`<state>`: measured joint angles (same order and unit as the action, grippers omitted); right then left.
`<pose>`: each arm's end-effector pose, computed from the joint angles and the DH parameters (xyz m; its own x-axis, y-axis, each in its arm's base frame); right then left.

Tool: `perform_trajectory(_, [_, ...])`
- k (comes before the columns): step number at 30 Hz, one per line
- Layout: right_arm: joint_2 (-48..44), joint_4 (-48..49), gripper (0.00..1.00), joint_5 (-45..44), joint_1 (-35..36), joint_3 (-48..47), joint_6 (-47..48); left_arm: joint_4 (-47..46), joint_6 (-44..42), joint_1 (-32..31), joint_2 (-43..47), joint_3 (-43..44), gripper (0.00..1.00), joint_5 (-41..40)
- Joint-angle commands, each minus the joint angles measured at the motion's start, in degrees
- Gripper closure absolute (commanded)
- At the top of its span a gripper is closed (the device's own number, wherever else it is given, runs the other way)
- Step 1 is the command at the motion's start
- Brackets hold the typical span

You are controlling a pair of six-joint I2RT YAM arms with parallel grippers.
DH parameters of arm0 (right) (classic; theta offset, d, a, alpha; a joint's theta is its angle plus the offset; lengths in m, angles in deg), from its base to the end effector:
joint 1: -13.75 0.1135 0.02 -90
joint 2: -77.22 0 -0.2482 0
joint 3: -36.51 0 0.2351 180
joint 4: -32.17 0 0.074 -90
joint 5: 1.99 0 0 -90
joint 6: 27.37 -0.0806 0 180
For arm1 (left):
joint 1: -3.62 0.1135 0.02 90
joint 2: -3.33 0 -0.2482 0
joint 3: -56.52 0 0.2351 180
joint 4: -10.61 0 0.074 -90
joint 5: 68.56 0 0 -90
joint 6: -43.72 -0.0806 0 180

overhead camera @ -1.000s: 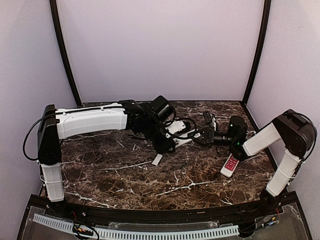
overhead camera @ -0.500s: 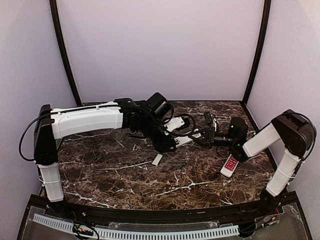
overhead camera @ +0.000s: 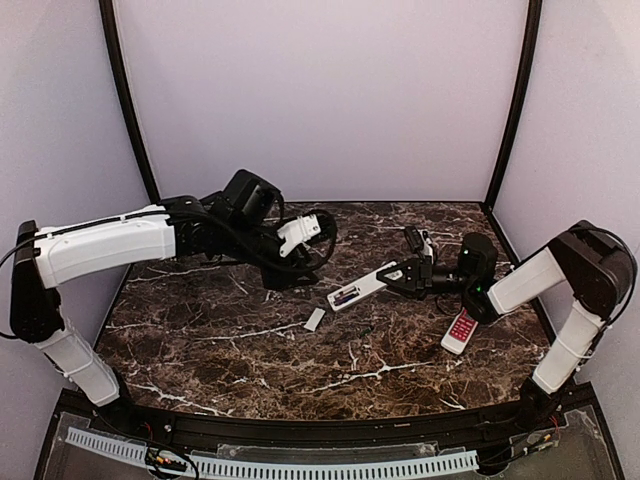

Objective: Load the batteries into the remote control
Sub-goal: Pick up the battery from the battery compartment.

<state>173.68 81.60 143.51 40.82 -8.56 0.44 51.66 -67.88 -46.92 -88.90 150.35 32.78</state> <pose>0.2496 0.2021 0.1723 -0.8909 0.1073 -0.4413 -0.4355 0.0742 0.8971 0.2311 -0.3056 0.2708 -0.0613 0.6424 -0.7639 0.9422 0.2898 0.1681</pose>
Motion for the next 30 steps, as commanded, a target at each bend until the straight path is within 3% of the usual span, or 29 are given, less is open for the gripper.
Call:
perform_trajectory(1, [-2.1, 1.34, 1.0, 4.36, 0.34, -1.21, -3.15, -4.85, -16.72, -0.86, 9.07, -8.7, 0.54, 7.77])
perform_trajectory(4, [-2.56, 0.32, 1.0, 6.7, 0.4, -1.75, -3.89, -6.01, -23.93, -2.31, 13.38, -12.95, 0.54, 9.51])
perform_trajectory(11, [-3.77, -2.4, 1.0, 11.88, 0.63, -3.23, -4.38, -3.1, -30.15, -6.37, 14.59, -11.71, 0.56, 13.17])
perform_trajectory(19, [-3.52, -8.05, 1.0, 15.67, 1.76, -6.19, -2.28, -1.72, -34.22, -10.98, 12.23, -9.23, 0.62, 11.84])
perform_trajectory(30, [-1.6, -8.34, 1.0, 16.9, 4.32, -8.19, -3.09, 0.06, -36.61, -11.84, 7.55, -6.08, 0.72, 11.73])
